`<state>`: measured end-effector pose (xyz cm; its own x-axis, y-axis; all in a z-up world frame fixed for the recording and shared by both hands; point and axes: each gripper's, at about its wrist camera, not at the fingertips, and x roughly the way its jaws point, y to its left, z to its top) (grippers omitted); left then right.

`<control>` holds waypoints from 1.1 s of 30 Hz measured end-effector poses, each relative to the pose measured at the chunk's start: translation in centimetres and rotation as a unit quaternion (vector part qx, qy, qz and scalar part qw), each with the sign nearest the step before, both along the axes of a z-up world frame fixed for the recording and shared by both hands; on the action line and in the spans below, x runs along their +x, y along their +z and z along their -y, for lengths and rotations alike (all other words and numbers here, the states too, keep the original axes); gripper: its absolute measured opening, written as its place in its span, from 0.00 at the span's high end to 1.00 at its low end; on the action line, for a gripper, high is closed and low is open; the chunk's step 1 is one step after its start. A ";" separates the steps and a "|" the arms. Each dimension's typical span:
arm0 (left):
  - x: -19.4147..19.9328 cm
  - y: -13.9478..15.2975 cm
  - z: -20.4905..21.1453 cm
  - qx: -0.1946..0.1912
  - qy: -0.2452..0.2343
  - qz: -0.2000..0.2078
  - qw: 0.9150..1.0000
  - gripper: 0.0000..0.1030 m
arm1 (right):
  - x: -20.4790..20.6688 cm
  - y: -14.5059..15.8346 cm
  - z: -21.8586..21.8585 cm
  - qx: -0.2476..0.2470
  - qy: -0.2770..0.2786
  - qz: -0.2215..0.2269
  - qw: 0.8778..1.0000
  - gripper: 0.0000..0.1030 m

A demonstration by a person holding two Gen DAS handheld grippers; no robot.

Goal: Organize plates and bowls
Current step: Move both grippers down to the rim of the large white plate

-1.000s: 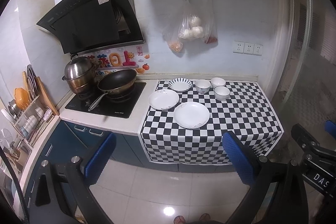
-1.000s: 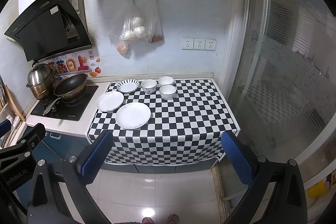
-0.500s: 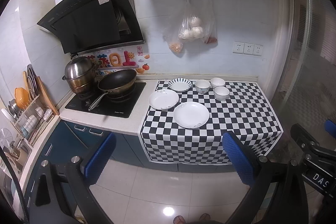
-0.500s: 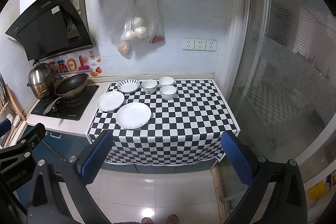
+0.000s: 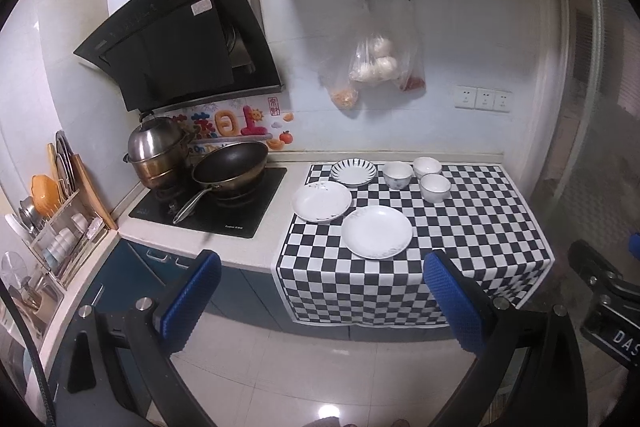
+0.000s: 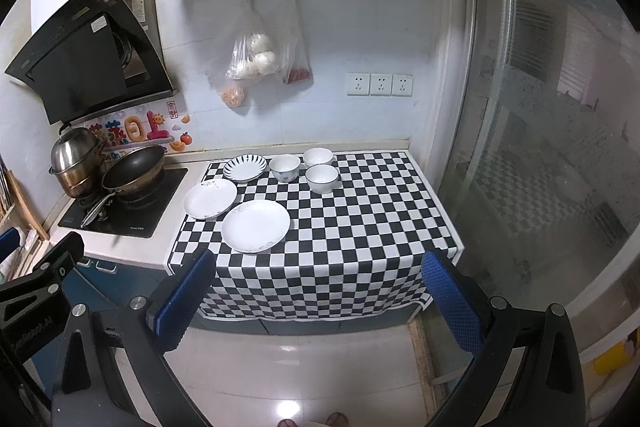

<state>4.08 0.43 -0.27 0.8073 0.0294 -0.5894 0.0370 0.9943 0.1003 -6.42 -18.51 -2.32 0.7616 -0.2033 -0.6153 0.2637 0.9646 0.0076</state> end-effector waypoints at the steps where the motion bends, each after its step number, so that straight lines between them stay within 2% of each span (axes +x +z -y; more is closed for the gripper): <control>1: 0.3 -0.4 -0.1 0.001 0.001 0.000 1.000 0.00 | 0.7 -0.4 -0.1 0.002 0.000 0.000 1.000 0.00; 9: 7.2 -4.9 -1.6 0.008 -0.001 -0.031 1.000 0.00 | 6.9 -4.3 -0.9 0.007 -0.006 -0.003 1.000 0.00; 13: 11.3 -7.2 -2.0 0.005 0.005 -0.051 0.999 0.00 | 11.6 -7.4 -0.7 0.021 0.008 -0.029 0.999 0.00; 17: 16.0 -9.6 -2.0 0.000 0.008 -0.072 0.997 0.00 | 16.9 -11.1 0.7 0.031 0.008 -0.057 0.998 0.00; 21: 21.1 -12.0 -1.1 0.012 0.011 -0.090 0.996 0.00 | 22.5 -14.8 2.8 0.043 0.008 -0.089 0.995 0.00; 25: 26.7 -14.8 0.1 0.017 0.014 -0.117 0.993 0.00 | 29.3 -19.1 5.3 0.068 0.018 -0.122 0.990 0.00; 29: 33.1 -18.7 1.6 0.004 0.012 -0.172 0.985 0.00 | 37.3 -24.1 7.5 0.094 0.040 -0.169 0.980 0.00; 33: 38.9 -23.1 2.9 -0.025 -0.009 -0.241 0.970 0.01 | 44.8 -29.1 9.3 0.120 0.063 -0.222 0.966 0.00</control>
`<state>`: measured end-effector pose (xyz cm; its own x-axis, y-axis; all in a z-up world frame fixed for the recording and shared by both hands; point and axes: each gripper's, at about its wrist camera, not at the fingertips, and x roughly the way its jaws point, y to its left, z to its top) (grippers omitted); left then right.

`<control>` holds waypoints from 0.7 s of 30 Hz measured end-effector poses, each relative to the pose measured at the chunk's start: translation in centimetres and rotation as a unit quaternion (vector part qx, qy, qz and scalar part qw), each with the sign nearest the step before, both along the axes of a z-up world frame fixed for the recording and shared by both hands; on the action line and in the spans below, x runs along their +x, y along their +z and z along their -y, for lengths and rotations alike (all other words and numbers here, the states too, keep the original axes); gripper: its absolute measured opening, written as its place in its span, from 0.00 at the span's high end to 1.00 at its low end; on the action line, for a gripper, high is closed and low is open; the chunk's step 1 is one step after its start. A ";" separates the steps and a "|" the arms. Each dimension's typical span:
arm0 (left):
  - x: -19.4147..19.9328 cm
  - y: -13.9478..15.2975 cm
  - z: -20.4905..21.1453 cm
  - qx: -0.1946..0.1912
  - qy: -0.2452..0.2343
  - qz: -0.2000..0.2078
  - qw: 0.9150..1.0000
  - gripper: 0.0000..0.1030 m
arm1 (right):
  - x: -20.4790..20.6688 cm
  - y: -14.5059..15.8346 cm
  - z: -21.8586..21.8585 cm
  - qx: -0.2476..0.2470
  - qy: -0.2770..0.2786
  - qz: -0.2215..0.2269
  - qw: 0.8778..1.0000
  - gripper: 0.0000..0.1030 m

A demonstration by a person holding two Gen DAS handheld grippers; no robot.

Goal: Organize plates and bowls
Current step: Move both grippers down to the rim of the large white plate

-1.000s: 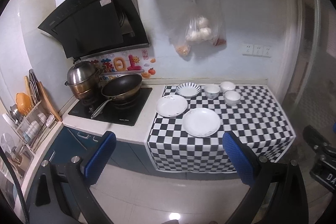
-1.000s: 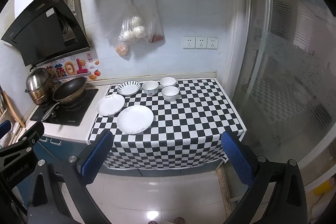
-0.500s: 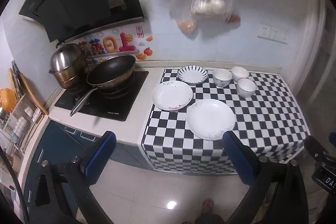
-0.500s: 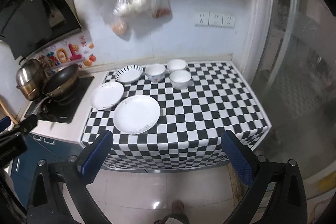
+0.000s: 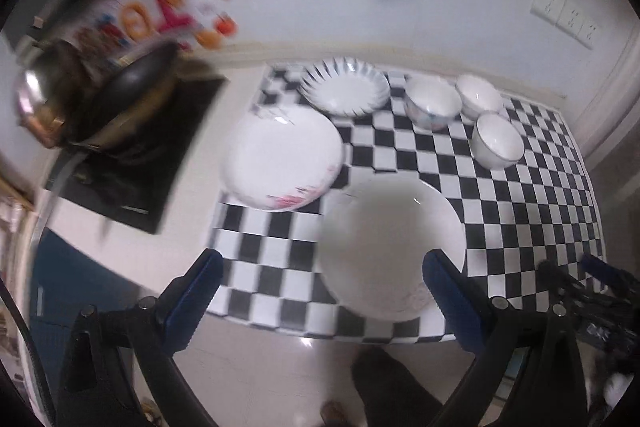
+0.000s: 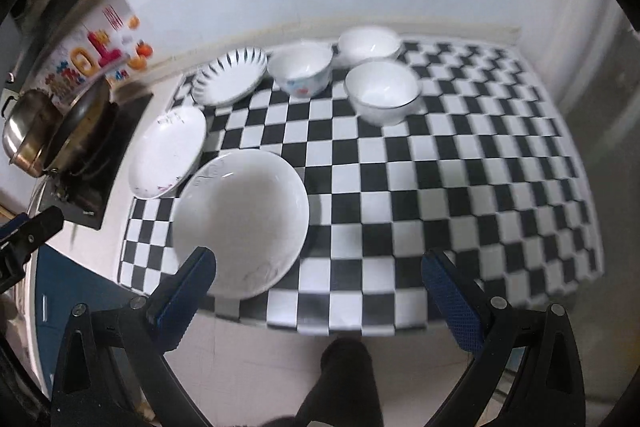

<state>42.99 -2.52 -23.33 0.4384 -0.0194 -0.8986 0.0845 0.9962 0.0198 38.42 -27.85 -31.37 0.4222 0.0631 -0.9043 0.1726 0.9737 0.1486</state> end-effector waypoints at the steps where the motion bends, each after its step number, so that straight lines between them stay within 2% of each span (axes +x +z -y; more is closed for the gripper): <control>1: 1.1 -1.1 0.2 -0.004 -0.002 -0.017 1.000 0.02 | 1.2 -1.1 0.3 0.009 0.003 -0.013 1.000 0.00; 4: 4.0 -4.5 0.4 -0.007 -0.006 -0.063 0.998 0.08 | 5.4 -5.1 1.1 0.040 0.018 -0.061 0.997 0.00; 7: 6.6 -8.5 0.1 -0.014 -0.003 -0.114 0.993 0.22 | 9.0 -9.4 1.0 0.063 0.038 -0.112 0.991 0.02; 9: 8.2 -11.3 -0.3 -0.021 0.002 -0.155 0.988 0.45 | 10.4 -11.7 0.7 0.085 0.047 -0.142 0.985 0.06; 11: 9.2 -13.4 -0.5 -0.023 0.004 -0.183 0.983 0.60 | 11.5 -13.4 0.1 0.108 0.053 -0.166 0.979 0.18; 13: 9.8 -15.0 -0.8 -0.029 0.006 -0.201 0.979 0.61 | 12.7 -15.5 -0.4 0.132 0.054 -0.197 0.970 0.26; 18: 10.7 -17.4 -1.2 -0.045 -0.007 -0.233 0.971 0.61 | 13.8 -17.3 -1.6 0.139 0.048 -0.217 0.965 0.42; 21: 10.8 -18.5 -1.1 -0.046 -0.017 -0.250 0.967 0.61 | 14.2 -18.4 -2.4 0.146 0.042 -0.241 0.959 0.58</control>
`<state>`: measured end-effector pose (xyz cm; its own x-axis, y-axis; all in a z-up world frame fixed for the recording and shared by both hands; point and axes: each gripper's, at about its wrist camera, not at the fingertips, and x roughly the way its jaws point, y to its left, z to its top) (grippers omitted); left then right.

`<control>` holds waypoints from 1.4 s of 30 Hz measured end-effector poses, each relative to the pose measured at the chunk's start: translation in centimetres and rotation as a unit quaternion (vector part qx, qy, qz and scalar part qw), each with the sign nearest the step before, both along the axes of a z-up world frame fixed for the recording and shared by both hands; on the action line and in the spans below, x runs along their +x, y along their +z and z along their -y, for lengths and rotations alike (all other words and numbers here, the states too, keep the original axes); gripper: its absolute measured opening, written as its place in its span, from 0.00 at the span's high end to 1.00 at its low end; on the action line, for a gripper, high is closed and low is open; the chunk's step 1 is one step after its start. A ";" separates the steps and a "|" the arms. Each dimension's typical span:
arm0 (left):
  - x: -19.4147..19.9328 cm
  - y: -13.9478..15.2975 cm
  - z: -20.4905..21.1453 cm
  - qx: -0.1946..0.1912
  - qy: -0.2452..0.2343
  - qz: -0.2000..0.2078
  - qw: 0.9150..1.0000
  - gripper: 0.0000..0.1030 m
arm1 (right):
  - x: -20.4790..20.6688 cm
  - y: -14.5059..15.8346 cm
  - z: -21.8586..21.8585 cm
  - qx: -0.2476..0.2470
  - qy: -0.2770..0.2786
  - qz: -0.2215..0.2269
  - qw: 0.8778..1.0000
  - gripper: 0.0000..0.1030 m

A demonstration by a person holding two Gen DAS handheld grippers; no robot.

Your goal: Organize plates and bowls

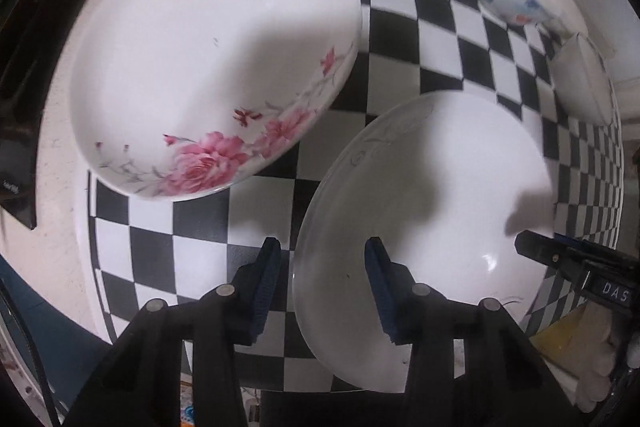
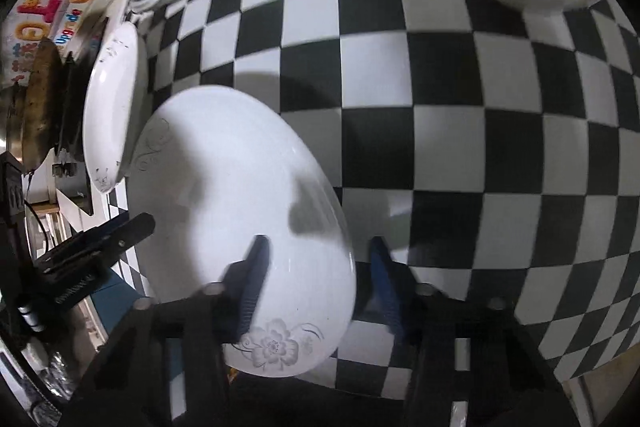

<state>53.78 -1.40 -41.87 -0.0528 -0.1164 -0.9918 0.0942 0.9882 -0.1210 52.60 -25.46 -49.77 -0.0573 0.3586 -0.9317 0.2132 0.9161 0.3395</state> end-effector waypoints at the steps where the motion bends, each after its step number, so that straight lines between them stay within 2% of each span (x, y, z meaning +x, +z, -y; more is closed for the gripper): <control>1: 0.1 -0.3 0.1 -0.004 -0.002 -0.004 1.000 0.61 | 0.0 -0.2 -0.2 0.001 0.000 -0.005 1.000 0.63; 4: 0.1 -0.9 0.2 -0.019 -0.004 -0.014 1.000 0.62 | 0.3 -0.6 -0.9 -0.016 0.008 -0.009 1.000 0.67; 7: 0.1 -0.8 1.0 -0.014 -0.010 -0.002 1.000 0.64 | 0.0 -0.5 -1.2 -0.026 0.007 -0.006 1.000 0.76; 16: -0.4 0.4 3.5 -0.024 -0.018 0.006 1.000 0.64 | -1.8 0.3 0.4 -0.025 -0.003 0.008 1.000 0.78; 22: -0.3 1.5 7.9 -0.030 -0.040 0.013 0.999 0.64 | -2.7 1.2 2.4 -0.028 -0.025 0.017 0.999 0.78; 29: 0.4 1.2 12.0 -0.024 -0.064 0.008 0.998 0.64 | -3.7 0.9 6.3 -0.032 -0.045 0.014 0.998 0.78; 33: 0.9 1.1 12.4 -0.015 -0.063 -0.001 0.998 0.64 | -4.0 0.1 6.5 -0.034 -0.043 0.011 0.998 0.78; 41: 1.0 1.1 12.7 0.001 -0.055 0.006 0.998 0.64 | -4.3 -0.4 6.9 -0.021 -0.037 0.010 0.999 0.78; 42: 0.0 0.2 13.4 0.003 -0.054 0.007 0.999 0.64 | -4.3 -0.4 7.0 -0.019 -0.036 0.010 0.999 0.78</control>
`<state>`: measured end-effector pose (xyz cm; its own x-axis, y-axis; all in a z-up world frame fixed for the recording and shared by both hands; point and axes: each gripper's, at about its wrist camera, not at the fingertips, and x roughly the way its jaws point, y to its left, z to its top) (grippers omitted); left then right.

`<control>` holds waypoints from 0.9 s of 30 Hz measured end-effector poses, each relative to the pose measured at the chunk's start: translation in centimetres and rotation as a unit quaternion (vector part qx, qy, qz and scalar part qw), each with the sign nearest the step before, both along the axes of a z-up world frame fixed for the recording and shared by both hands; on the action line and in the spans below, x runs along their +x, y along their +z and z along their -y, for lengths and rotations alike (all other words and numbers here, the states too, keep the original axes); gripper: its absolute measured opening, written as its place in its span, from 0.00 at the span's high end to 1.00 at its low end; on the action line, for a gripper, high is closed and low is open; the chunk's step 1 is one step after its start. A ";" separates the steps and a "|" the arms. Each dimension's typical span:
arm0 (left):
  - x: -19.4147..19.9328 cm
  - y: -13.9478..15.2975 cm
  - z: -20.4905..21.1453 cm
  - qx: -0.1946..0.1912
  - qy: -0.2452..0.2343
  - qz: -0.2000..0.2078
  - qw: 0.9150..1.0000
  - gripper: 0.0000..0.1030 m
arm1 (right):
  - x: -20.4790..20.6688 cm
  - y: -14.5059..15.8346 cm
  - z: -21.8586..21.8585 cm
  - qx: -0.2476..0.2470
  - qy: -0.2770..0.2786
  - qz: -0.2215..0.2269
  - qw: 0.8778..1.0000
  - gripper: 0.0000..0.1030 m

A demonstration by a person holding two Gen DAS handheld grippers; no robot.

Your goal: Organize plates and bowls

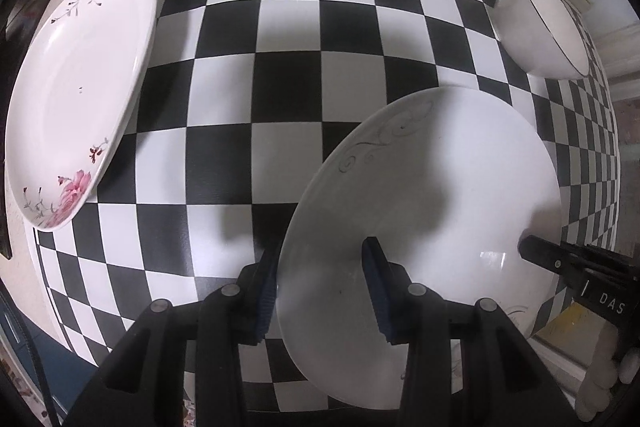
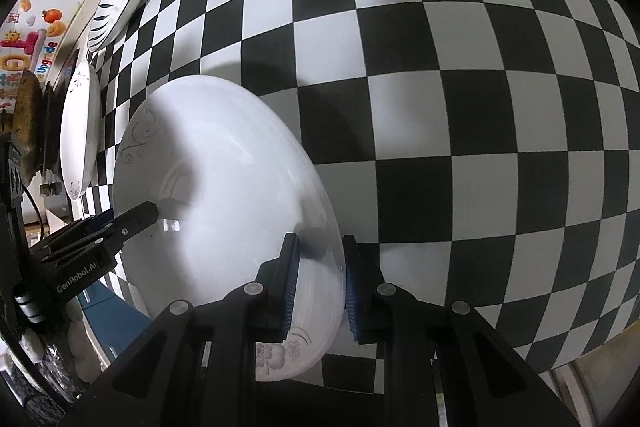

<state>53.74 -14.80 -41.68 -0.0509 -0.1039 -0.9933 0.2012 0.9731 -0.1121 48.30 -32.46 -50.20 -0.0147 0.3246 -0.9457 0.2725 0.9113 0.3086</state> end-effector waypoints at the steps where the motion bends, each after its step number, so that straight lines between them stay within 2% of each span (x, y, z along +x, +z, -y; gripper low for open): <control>1: 0.4 -0.3 0.3 0.002 0.000 0.000 1.000 0.64 | 0.1 0.0 0.0 0.001 0.002 0.001 1.000 0.78; 8: 0.5 0.3 1.5 0.007 0.002 0.005 1.000 0.64 | 0.0 0.2 0.4 0.003 0.004 0.003 1.000 0.78; 13: 0.1 -1.2 0.3 0.009 0.004 0.005 1.000 0.63 | 0.0 0.3 0.4 0.005 0.001 0.002 1.000 0.78; 17: -0.3 -1.1 -1.0 0.019 0.014 0.014 1.000 0.63 | -0.2 0.3 1.0 0.018 -0.006 0.001 1.000 0.78; 20: -0.6 1.2 -2.3 0.023 0.025 0.037 0.999 0.63 | -0.3 1.3 2.0 0.022 -0.012 0.011 1.000 0.78; 23: -0.6 4.6 -4.1 0.007 0.048 0.067 0.997 0.63 | -0.1 3.3 2.7 0.013 -0.006 0.026 1.000 0.76; 25: -0.3 6.9 -6.0 -0.008 0.071 0.086 0.994 0.63 | 0.4 5.6 3.0 -0.001 0.000 0.048 0.999 0.69; 27: 0.4 8.7 -7.9 -0.013 0.097 0.098 0.990 0.60 | 0.9 7.4 2.7 -0.002 0.003 0.067 0.998 0.56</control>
<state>54.10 -6.91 -33.00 0.1669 -0.1188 -0.9788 0.0320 0.9928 -0.1150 49.24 -35.17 -42.80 0.1106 0.3206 -0.9407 0.2229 0.9144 0.3379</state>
